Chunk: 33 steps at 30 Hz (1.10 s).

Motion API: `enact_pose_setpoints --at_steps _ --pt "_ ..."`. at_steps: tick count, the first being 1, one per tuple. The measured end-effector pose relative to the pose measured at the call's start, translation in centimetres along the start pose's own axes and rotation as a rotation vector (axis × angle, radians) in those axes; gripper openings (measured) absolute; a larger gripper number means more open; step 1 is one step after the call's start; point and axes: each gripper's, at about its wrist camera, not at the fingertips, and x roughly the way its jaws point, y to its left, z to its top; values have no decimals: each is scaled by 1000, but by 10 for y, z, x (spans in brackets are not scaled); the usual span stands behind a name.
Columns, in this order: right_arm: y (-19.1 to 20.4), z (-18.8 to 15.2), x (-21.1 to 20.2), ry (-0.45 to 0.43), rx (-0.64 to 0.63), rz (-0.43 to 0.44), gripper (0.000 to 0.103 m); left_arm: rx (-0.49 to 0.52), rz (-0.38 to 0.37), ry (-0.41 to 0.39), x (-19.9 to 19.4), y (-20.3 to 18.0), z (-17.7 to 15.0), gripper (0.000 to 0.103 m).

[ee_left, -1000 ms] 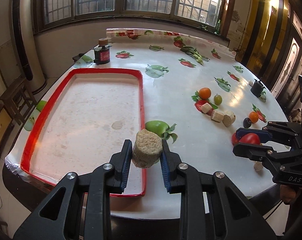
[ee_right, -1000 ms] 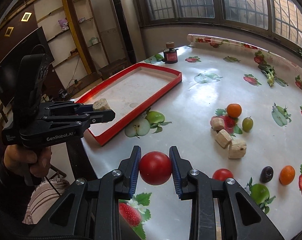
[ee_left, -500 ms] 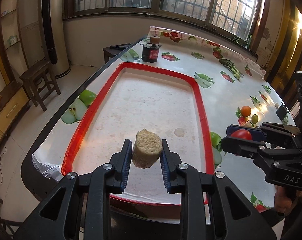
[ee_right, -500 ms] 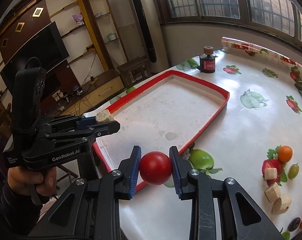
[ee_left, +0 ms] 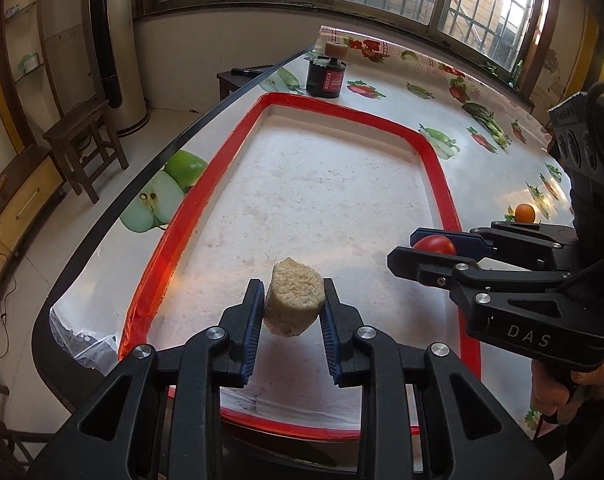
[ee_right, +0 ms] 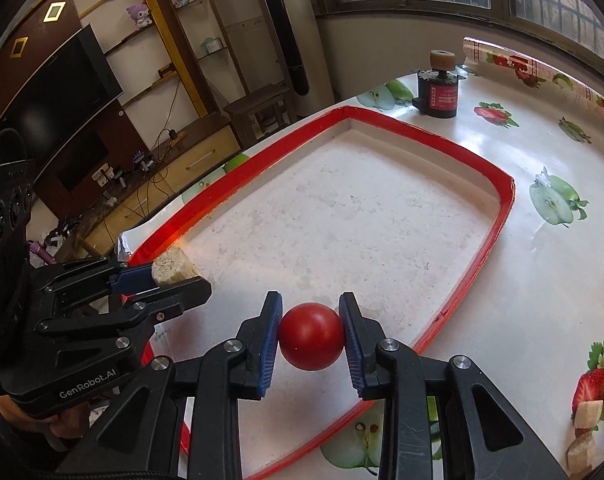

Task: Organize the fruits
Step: 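Carry the bread in left tool and tomato in right tool over the red tray, then open left tool to drop the bread while right tool releases the tomato in the tray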

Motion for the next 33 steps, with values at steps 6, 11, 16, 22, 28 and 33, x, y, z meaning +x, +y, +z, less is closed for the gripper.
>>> enact_pose_setpoints --at_steps 6,11,16,22,28,33 --pt "-3 2 7 5 0 -15 33 12 14 31 9 -1 -4 25" --pt "-4 2 -3 -20 6 -6 35 5 35 36 8 -2 -3 43" --pt "-6 -1 -27 -64 14 -1 42 0 51 9 -1 -4 -3 59" --pt "-7 -13 -60 -102 25 -9 43 19 44 -15 -16 -16 -4 59" --pt "-22 -46 -112 -168 54 -64 56 65 -3 -47 -33 -46 -3 59" --pt "-47 -81 -150 -188 113 -125 62 102 -47 -61 -41 -75 -5 59"
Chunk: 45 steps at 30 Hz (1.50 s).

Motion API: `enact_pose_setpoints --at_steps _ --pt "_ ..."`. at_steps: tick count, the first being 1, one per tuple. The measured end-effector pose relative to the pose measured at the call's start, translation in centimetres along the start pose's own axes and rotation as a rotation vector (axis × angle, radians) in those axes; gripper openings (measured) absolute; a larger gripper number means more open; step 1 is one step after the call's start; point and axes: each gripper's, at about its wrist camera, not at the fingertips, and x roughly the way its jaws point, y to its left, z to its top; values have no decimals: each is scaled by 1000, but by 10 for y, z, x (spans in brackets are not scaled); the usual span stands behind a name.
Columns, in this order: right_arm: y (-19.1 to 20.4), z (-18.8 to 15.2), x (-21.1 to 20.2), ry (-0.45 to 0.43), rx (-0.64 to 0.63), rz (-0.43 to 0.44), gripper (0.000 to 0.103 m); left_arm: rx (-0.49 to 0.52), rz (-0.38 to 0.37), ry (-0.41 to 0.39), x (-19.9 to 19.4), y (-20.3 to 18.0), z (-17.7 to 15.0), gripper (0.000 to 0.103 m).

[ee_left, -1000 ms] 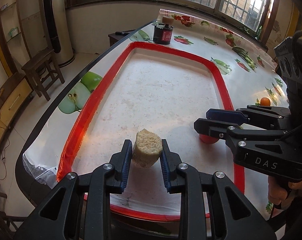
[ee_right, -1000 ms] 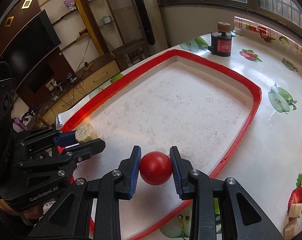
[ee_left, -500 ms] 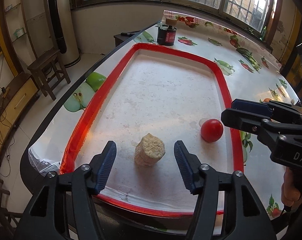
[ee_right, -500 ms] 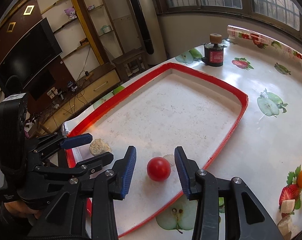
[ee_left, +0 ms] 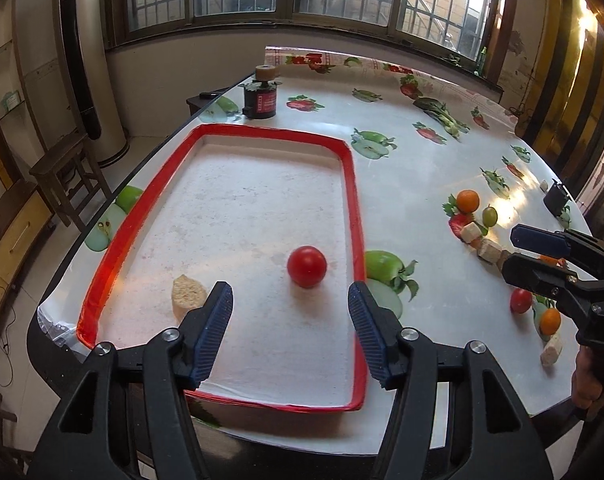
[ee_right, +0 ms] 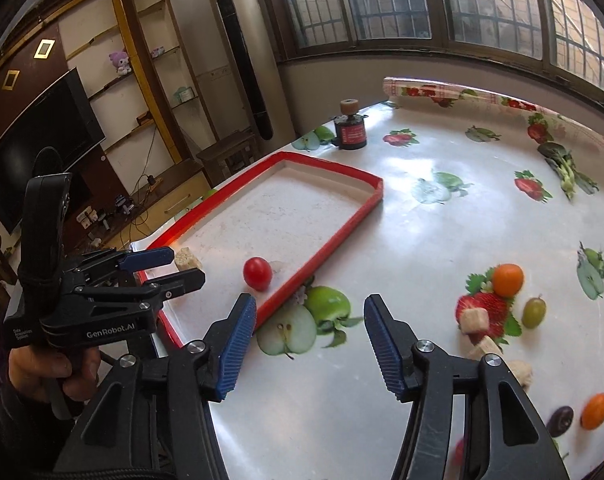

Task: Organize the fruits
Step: 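Open left tool to drop the bread while right tool releases the tomato in the tray, then move both tools back over the table toward the remaining items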

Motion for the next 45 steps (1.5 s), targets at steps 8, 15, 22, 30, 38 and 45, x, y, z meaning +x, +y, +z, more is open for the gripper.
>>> enact_pose_setpoints --at_steps 8,15,22,30,38,45 --pt "-46 -33 -44 -16 76 -101 64 56 -51 -1 -4 -41 -3 59" --pt "-71 -57 -75 -30 129 -162 67 75 -93 -6 -11 -64 -4 59" --pt "-97 -85 -105 -40 186 -229 68 115 -146 -1 -14 -95 -10 59" --pt "-124 -111 -130 -52 250 -291 68 205 -241 29 -16 -147 -24 59" --pt "-141 -126 -141 -62 291 -313 68 301 -346 80 -17 -199 -42 59" --pt "-161 -129 -137 -51 317 -341 68 373 -456 154 -7 -239 -62 59"
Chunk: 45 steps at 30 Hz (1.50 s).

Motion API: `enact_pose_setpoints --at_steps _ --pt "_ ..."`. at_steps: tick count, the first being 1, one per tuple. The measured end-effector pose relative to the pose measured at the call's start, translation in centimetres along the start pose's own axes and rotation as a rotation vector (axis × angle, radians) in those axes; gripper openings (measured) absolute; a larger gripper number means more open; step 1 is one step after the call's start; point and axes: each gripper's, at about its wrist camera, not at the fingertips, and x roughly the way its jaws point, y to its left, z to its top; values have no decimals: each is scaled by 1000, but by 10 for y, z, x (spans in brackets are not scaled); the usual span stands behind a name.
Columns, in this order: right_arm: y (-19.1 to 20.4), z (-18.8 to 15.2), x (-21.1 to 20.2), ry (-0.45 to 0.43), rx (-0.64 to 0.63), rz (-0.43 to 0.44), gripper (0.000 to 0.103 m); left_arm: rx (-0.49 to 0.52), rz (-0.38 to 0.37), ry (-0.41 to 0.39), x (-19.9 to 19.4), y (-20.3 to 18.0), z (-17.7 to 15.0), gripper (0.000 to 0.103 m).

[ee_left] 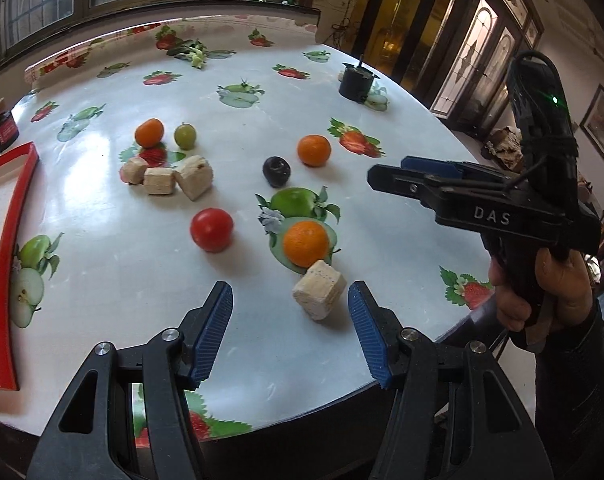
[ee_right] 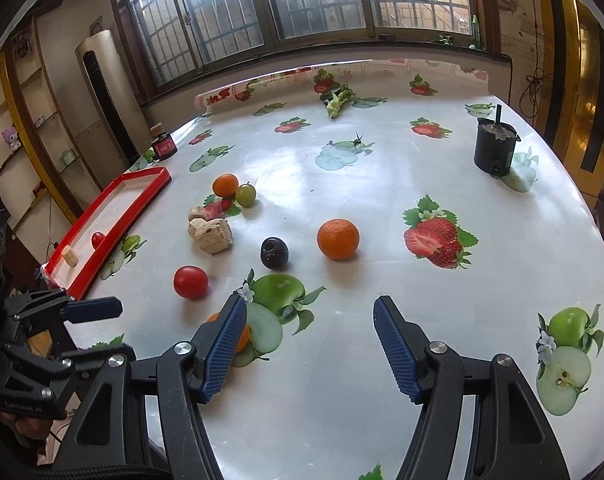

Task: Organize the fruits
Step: 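Move both tools back over the table toward the remaining items, then grasp a square beige block with left tool while right tool grasps a mandarin orange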

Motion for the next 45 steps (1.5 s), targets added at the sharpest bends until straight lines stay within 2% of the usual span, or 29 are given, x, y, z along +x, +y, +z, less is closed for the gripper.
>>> enact_pose_setpoints --at_steps 7,13,16,17,18,20,21,22,33,45 --pt "-18 14 27 36 33 -22 68 47 -10 55 27 -16 1 59" --pt "-8 25 54 61 -32 -27 64 62 -9 79 46 -16 5 58" --pt "-6 32 70 85 -54 -50 58 86 3 66 49 -18 4 40" --pt "-6 33 77 100 -58 -57 57 86 -7 65 49 -17 4 31" --pt "-7 34 83 114 -61 -63 57 82 -12 62 49 -15 4 31" --pt "-7 34 94 129 -66 -74 48 72 -9 54 48 -11 4 31" --pt "-5 34 93 108 -78 -85 46 69 0 51 48 -9 4 31" --pt "-4 34 94 113 -77 -82 36 63 8 49 46 -7 4 30" --pt "14 24 54 60 -44 -30 35 -35 49 -29 18 28 16 30" --pt "61 16 36 53 -111 43 35 -116 99 -89 -10 64 15 30"
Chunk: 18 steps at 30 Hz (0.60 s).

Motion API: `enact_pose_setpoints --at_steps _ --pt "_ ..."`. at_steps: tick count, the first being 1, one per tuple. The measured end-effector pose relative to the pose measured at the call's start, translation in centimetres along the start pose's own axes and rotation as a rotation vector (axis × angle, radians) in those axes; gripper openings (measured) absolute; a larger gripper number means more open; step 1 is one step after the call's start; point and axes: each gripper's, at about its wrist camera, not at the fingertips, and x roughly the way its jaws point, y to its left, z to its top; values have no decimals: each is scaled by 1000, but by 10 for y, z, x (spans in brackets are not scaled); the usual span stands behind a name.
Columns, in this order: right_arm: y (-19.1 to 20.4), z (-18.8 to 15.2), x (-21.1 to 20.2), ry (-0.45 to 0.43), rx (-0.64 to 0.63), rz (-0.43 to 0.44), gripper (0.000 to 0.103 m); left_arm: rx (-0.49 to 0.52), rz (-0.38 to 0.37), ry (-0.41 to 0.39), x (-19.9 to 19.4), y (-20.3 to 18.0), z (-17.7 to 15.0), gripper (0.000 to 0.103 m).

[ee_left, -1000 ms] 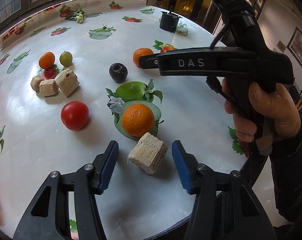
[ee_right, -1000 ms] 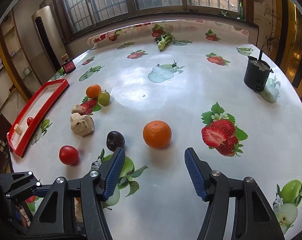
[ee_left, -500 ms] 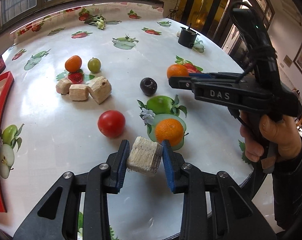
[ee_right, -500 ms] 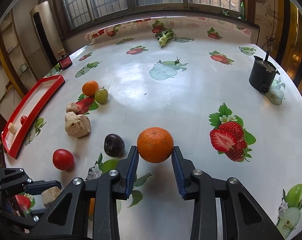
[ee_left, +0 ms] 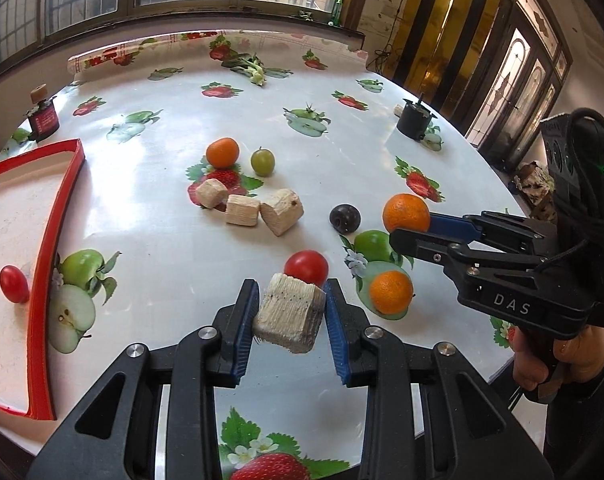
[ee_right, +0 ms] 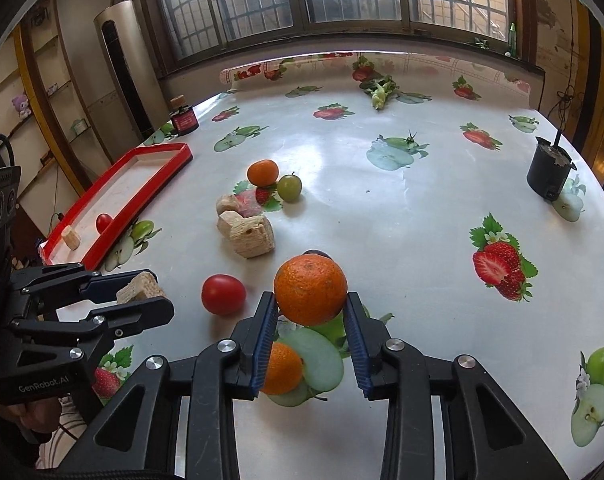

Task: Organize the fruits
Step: 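Carry the block in left tool and orange in right tool over the red tray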

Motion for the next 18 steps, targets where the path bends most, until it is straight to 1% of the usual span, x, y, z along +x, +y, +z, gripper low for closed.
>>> enact_pose_setpoints --at_steps 18 --pt "46 14 17 16 -74 55 35 -94 74 -47 -27 57 -2 30"
